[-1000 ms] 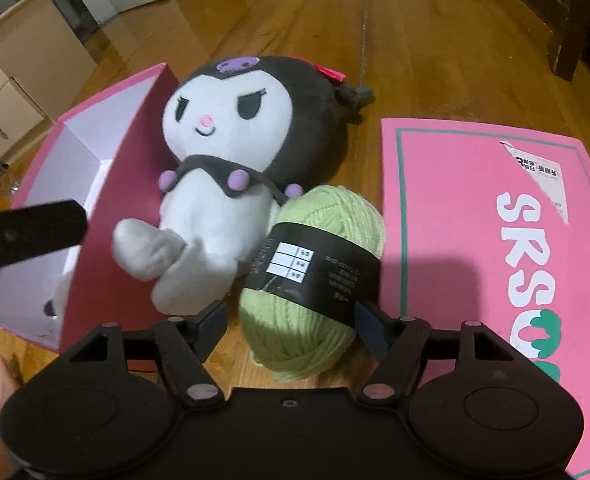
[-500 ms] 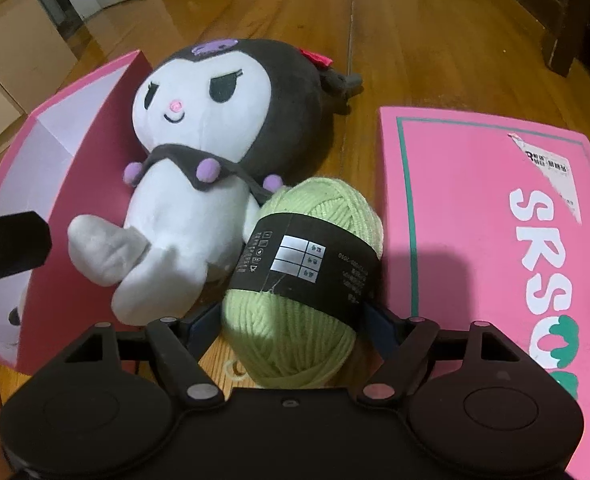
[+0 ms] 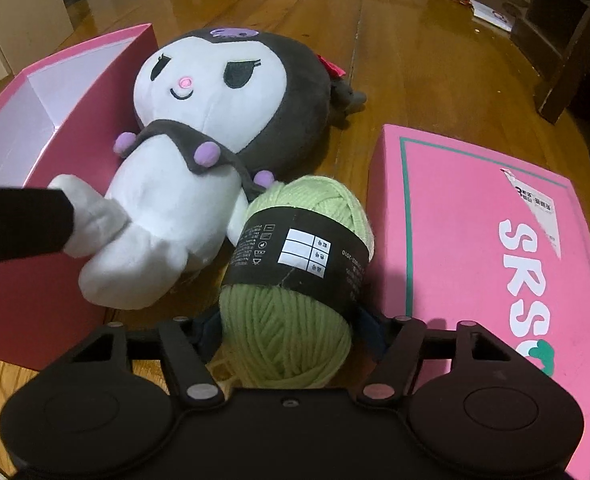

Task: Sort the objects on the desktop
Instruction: 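Grasp the green yarn ball with the right gripper and lift it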

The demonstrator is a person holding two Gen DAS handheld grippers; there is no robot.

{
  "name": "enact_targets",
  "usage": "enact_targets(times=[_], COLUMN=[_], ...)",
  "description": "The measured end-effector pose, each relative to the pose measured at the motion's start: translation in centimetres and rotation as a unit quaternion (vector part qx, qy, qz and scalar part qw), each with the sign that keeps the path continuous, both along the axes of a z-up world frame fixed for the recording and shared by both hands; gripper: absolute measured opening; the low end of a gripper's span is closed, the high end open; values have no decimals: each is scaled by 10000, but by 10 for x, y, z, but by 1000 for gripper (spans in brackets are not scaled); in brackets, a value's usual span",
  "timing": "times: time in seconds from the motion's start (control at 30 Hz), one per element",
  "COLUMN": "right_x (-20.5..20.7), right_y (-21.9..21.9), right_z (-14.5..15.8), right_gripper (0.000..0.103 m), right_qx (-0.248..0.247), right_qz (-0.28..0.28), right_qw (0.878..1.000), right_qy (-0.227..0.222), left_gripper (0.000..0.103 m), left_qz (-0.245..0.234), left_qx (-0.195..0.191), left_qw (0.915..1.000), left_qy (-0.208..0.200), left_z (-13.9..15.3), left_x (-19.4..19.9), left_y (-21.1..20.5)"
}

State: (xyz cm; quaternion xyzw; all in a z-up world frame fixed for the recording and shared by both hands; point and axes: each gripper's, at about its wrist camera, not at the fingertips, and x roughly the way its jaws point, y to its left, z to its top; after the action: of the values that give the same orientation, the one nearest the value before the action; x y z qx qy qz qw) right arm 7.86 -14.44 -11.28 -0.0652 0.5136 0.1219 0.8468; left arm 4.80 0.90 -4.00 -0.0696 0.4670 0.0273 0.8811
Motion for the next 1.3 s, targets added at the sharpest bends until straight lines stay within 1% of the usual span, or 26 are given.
enact_targets(times=[0.1, 0.2, 0.4, 0.47, 0.53, 0.7, 0.87, 1.03, 1.17, 1.3], right_x=[-3, -9, -10, -11, -12, -8, -9, -13, -15, -18], right_y=[0, 1, 3, 2, -1, -4, -10, -14, -14, -14], right_z=[-1, -3, -2, -1, 2, 2, 7, 20, 29, 43], right_gripper=[69, 68, 68, 62, 59, 59, 57, 57, 57, 57], right_qx=[-23, -80, -158, -155, -102, 98, 225, 357, 429, 506], right_qz=[7, 47, 3, -36, -108, -215, -350, -508, -470, -370], right_qw=[9999, 9997, 9995, 9995, 9996, 9997, 9991, 9981, 9980, 9980], right_qy=[-99, -242, -255, -277, -257, -93, -57, -60, -68, -126], left_gripper=[103, 103, 103, 103, 103, 103, 103, 103, 103, 103], left_qz=[-7, 31, 42, 23, -1, 52, 50, 183, 87, 22], left_qx=[50, -14, -29, 9, 41, 136, 147, -50, -106, -385], left_qw=[10000, 10000, 9997, 9997, 9997, 9991, 9994, 9995, 9998, 9992], left_qy=[3, 63, 224, 246, 260, 397, 294, 236, 176, 127], left_z=[-2, -6, -14, -16, -17, -18, -10, -4, -1, 3], left_x=[1, 2, 4, 5, 5, 5, 3, 2, 1, 1], left_y=[-1, 0, 0, -1, -1, -1, 1, 11, 9, 9])
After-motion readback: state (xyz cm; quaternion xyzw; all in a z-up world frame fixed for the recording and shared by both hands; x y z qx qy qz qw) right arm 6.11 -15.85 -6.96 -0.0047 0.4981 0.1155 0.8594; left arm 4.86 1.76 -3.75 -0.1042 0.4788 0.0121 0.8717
